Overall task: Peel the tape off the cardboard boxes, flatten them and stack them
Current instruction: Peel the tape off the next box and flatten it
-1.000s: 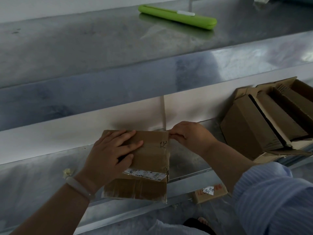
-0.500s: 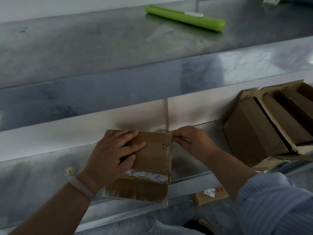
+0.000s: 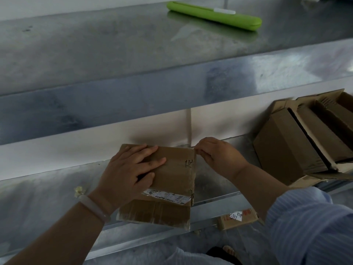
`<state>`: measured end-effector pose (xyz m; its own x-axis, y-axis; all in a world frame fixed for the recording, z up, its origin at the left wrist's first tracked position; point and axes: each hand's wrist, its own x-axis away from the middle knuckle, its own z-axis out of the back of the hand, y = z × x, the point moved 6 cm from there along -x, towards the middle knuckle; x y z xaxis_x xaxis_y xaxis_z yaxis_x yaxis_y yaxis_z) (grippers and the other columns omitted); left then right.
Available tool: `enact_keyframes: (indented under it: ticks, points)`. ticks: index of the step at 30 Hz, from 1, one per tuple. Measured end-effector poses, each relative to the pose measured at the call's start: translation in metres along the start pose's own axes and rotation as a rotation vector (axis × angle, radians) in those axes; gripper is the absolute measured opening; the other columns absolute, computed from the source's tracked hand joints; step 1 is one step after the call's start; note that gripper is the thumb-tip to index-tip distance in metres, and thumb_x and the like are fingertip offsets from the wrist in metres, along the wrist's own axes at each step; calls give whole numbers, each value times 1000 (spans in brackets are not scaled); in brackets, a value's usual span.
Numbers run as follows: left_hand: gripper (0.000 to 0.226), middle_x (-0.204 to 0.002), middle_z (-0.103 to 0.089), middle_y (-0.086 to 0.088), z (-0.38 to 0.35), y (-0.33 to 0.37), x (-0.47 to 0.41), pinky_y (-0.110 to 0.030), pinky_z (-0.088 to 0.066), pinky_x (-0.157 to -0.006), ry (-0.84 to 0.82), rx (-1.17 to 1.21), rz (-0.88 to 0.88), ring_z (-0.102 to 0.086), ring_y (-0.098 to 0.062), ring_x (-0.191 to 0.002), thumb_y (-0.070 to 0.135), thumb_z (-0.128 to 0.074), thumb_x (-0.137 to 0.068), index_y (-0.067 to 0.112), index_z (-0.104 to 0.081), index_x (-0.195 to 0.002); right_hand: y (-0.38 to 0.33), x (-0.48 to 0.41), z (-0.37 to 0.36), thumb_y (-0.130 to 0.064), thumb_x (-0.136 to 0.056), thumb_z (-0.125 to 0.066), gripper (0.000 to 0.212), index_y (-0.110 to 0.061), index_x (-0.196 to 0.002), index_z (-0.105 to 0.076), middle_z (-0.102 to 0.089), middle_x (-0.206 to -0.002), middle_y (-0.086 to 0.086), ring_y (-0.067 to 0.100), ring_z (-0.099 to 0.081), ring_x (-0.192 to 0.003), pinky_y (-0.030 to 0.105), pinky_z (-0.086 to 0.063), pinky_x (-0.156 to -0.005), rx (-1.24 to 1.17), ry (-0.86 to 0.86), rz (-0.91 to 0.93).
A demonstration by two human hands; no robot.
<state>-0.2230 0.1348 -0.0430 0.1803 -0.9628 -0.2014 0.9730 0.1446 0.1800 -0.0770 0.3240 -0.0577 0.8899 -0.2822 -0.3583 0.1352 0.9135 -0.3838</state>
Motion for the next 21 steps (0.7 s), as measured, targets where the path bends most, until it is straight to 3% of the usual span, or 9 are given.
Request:
enact_keyframes:
  ticks: [3, 5, 6, 8, 11, 13, 18, 21]
  points:
    - [43, -146, -44, 11, 0, 2, 0, -42, -32, -109, -1, -18, 5, -38, -15, -136, 43, -39, -91, 46, -51, -133, -2, -3, -8, -10, -95, -56, 13, -12, -97, -68, -65, -95, 3, 20, -62, -83, 27, -49, -73, -55, -31, -150]
    - [43, -147, -43, 11, -1, 2, 1, -43, -32, -109, 0, -28, 15, -37, -15, -136, 44, -37, -93, 45, -50, -134, 3, -3, -15, -14, -98, -52, 17, -17, -99, -69, -66, -94, -4, 11, -61, -85, 18, -45, -75, -183, -47, -374]
    - [43, -147, -43, 11, -1, 2, 1, -45, -33, -109, 2, -33, 24, -37, -16, -136, 45, -37, -94, 45, -50, -134, 6, 1, -20, -16, -99, -52, 19, -20, -100, -70, -67, -93, -7, 8, -62, -86, 20, -49, -78, -345, -28, -524]
    - [43, -147, -43, 10, -2, 3, 1, -48, -36, -107, 9, -46, 51, -38, -18, -136, 46, -35, -94, 44, -50, -134, 6, 13, -36, -23, -100, -50, 21, -27, -99, -71, -72, -97, -4, 13, -67, -94, 36, -54, -92, -765, 24, -799]
    - [43, -147, -45, 7, -2, 4, 0, -49, -36, -106, 31, -81, 136, -41, -20, -134, 47, -34, -95, 43, -51, -134, -9, 38, -58, -56, -91, -48, 34, -33, -92, -73, -74, -99, -2, 20, -67, -101, 47, -49, -99, -906, -72, -998]
    - [45, -146, -45, 7, -2, 3, -2, -48, -35, -107, 39, -103, 187, -41, -20, -134, 49, -31, -95, 43, -51, -134, -22, 51, -67, -67, -83, -50, 46, -30, -92, -75, -75, -96, -2, 21, -68, -99, 47, -50, -97, -954, -148, -1081]
    - [58, -151, -38, 10, -3, -2, -3, -45, -28, -113, 21, -75, 264, -34, -16, -139, 58, -25, -90, 41, -37, -143, -30, 43, -53, -30, -100, -50, 26, -16, -103, -72, -76, -92, 1, 23, -69, -99, 33, -56, -84, -1143, -37, -1078]
    - [70, -152, -35, 9, 1, -7, -4, -40, -23, -116, 50, 25, 338, -31, -14, -138, 65, -24, -81, 37, -35, -145, -35, 29, -35, -29, -99, -52, 21, -23, -98, -72, -75, -86, -1, 17, -71, -88, 32, -55, -82, -1118, 73, -1022]
